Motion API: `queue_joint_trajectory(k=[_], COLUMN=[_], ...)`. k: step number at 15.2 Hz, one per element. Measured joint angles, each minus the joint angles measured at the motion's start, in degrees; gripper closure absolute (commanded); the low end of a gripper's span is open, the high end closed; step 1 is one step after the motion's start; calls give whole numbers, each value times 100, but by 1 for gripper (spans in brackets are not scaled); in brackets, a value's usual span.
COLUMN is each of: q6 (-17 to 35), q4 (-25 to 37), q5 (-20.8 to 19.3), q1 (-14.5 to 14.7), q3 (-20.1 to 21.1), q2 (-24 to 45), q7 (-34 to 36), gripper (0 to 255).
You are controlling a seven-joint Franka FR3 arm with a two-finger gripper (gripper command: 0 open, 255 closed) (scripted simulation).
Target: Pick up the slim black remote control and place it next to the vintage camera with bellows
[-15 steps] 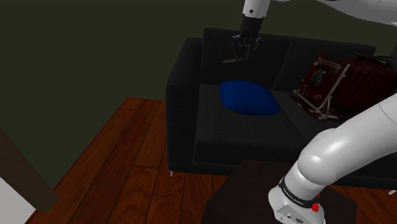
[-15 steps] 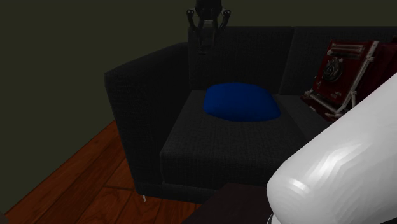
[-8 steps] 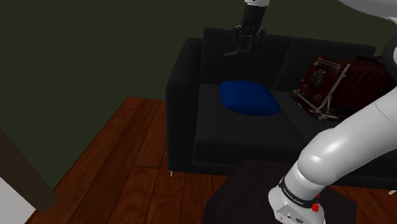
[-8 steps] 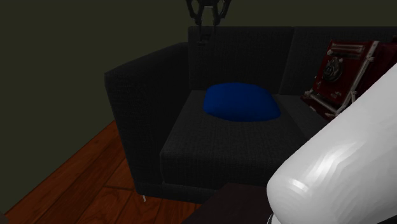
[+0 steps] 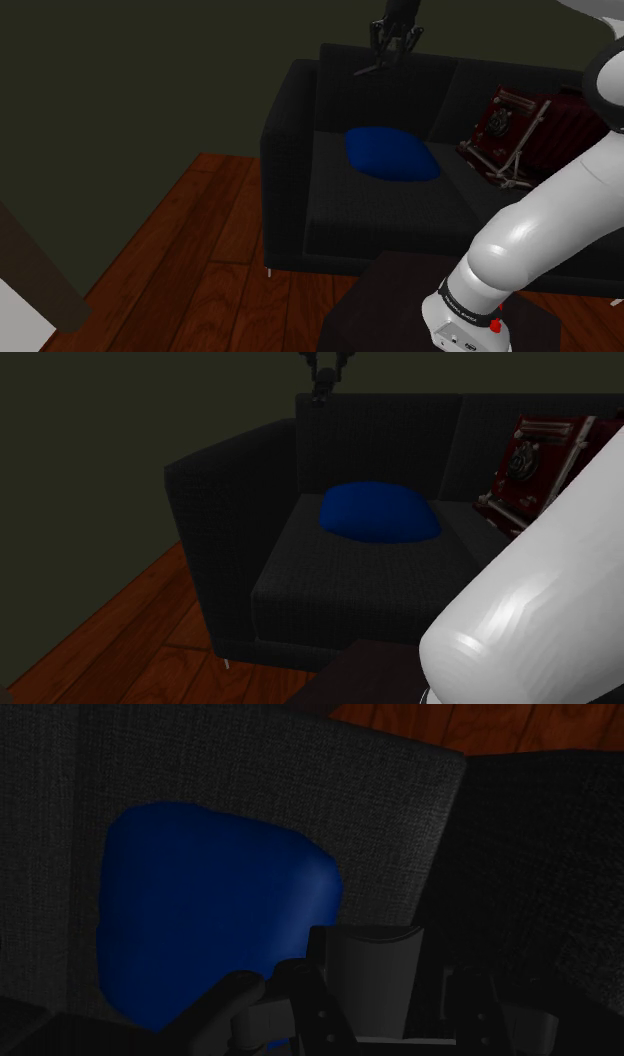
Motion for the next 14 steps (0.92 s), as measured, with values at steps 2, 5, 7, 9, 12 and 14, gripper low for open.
queue_joint_trajectory(k=[2, 5, 7, 9, 12, 14], q6=[-179, -462, -654, -683, -715, -720], q4=[283, 718, 1053, 959, 644, 386], q5=[7, 18, 26, 1, -85, -154], q1=[0, -1, -11, -58, -173, -236], q3=[-4, -13, -35, -104, -291, -393], q2=[103, 258, 401, 277, -81, -350], q7=[-7, -21, -54, -175, -493, -671], gripper=[255, 255, 255, 255, 255, 255])
